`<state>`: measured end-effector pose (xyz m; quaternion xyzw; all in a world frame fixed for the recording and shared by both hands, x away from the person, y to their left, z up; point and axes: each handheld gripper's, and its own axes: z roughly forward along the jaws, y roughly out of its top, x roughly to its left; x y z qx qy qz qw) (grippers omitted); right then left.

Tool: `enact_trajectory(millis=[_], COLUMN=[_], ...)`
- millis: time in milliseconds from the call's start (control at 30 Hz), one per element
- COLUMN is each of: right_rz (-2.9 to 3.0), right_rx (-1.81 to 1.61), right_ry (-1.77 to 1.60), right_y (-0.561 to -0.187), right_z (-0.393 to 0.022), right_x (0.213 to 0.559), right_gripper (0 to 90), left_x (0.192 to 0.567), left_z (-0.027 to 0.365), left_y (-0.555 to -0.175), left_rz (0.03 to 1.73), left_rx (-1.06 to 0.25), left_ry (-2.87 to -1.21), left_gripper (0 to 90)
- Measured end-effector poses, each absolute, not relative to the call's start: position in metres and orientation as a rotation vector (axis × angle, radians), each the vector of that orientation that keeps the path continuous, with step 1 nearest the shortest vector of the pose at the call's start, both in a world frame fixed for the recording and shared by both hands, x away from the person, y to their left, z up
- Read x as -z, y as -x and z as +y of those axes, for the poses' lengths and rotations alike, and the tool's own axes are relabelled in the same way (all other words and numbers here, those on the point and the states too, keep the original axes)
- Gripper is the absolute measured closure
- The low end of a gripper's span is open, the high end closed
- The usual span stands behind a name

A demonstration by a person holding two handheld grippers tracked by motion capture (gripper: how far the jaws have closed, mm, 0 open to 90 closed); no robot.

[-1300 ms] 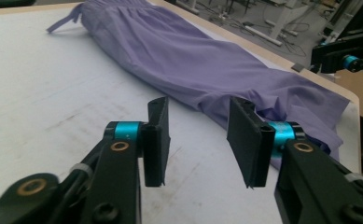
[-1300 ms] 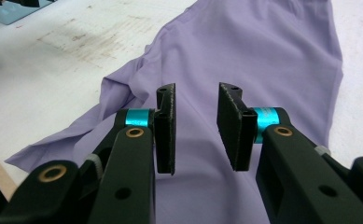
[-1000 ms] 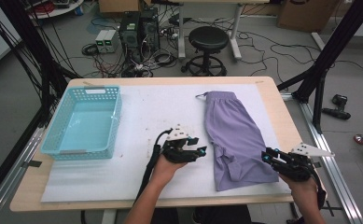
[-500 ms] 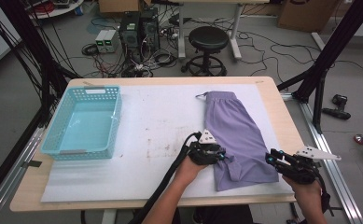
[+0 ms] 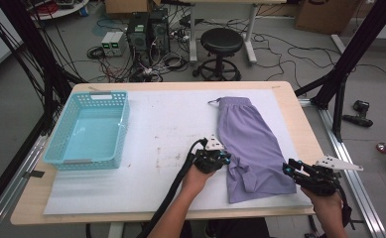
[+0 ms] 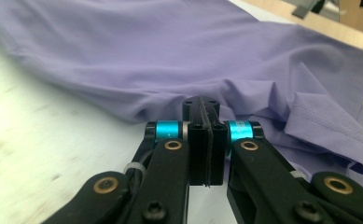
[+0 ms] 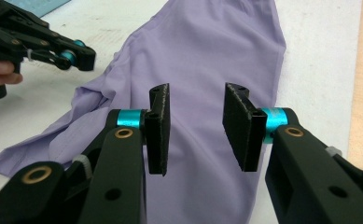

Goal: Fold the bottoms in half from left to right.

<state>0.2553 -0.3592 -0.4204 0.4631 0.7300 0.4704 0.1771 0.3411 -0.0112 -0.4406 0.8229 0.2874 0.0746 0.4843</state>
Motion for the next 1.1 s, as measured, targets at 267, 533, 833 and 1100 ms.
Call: enact_trajectory(millis=[267,533,833,1100], right_rz=[2.065,2.068,2.057,2.053], right_rx=[-1.333,-1.331,-1.335,-1.332], right_ry=[-1.323,-1.326,-1.336,-1.338], right_y=[-0.256,-0.256,-0.255,-0.254], right_z=[-0.358,-0.359,-0.361,-0.361], right_x=[0.42,0.422,0.422,0.422], right_gripper=[62.1,62.0,61.9,61.5], left_x=[0.445,0.456,0.444,0.449], left_z=[-0.031,-0.043,-0.017,0.027], left_y=[-0.34,-0.338,-0.337,-0.339], left_rz=[0.661,0.663,0.698,0.832], left_rx=[-0.115,-0.202,-0.163,-0.216], left_ry=[-1.99,-2.126,-2.02,-2.038], left_gripper=[63.3,88.5,89.1,85.1])
